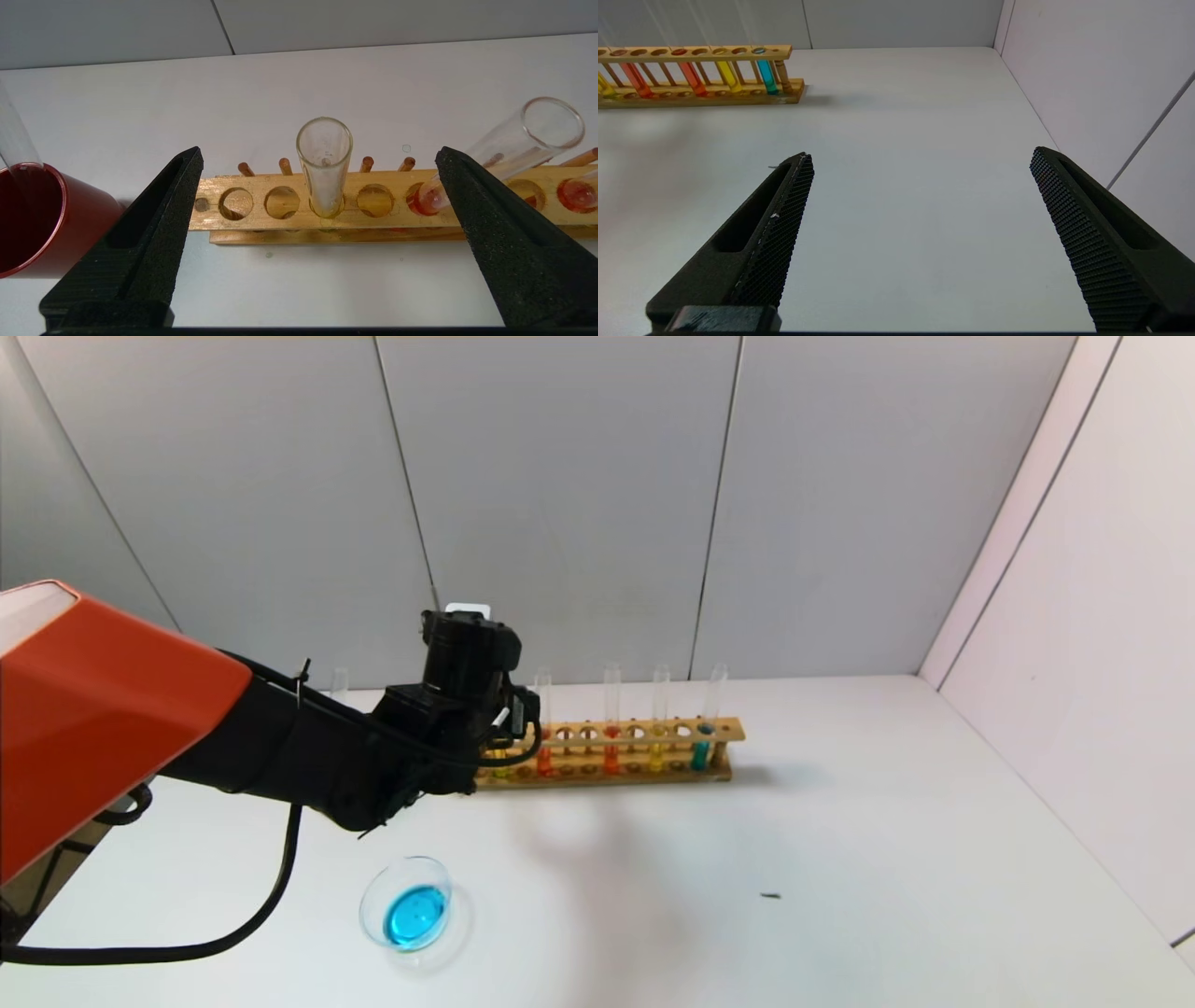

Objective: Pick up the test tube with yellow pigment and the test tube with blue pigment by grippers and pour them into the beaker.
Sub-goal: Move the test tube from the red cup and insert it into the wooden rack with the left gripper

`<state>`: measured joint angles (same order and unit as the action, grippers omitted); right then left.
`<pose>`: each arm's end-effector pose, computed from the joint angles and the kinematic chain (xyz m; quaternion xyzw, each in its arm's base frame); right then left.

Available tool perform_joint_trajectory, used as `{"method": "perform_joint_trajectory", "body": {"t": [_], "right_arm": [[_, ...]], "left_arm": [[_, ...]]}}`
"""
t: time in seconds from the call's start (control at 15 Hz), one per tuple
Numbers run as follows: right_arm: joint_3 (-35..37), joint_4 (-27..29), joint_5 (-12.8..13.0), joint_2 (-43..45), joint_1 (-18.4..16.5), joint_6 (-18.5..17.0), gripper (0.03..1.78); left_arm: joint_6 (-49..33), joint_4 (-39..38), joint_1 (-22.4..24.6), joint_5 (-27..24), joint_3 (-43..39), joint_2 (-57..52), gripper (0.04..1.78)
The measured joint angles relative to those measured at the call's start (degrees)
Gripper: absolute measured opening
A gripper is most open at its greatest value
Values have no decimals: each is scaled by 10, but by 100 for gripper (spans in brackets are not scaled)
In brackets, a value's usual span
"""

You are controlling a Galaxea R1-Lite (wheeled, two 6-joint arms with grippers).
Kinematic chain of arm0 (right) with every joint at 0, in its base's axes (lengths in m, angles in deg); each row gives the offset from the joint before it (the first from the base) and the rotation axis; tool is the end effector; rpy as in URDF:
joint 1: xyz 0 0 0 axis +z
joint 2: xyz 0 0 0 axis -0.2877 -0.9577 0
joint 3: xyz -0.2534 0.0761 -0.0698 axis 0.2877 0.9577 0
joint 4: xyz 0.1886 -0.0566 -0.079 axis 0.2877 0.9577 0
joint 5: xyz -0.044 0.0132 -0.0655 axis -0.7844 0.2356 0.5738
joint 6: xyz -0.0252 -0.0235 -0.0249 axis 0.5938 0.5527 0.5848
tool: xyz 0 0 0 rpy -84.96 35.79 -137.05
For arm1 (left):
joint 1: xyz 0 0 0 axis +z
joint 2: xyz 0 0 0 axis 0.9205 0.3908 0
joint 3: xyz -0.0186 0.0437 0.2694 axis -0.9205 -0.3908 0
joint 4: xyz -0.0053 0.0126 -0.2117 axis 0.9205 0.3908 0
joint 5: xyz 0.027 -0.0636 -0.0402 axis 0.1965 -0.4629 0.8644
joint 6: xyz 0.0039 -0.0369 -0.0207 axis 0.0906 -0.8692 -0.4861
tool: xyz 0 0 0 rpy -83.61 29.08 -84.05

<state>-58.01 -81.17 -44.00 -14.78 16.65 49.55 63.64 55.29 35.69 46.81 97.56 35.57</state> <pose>0.0465 -0.0004 0.0760 0.0044 0.0053 -0.0044 1.0000 0.3576 -0.1911 0.0890 0.0082 0.1719 0.0229 0.9848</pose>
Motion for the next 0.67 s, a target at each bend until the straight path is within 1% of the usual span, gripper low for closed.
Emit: {"method": "perform_joint_trajectory", "body": {"t": [0.4, 0.67], "right_arm": [[0, 0, 0, 0, 0, 0, 170], [0, 0, 0, 0, 0, 0, 170]], "left_arm": [[1, 0, 16, -4, 35, 34, 175], [0, 0, 20, -5, 45, 47, 175]]}}
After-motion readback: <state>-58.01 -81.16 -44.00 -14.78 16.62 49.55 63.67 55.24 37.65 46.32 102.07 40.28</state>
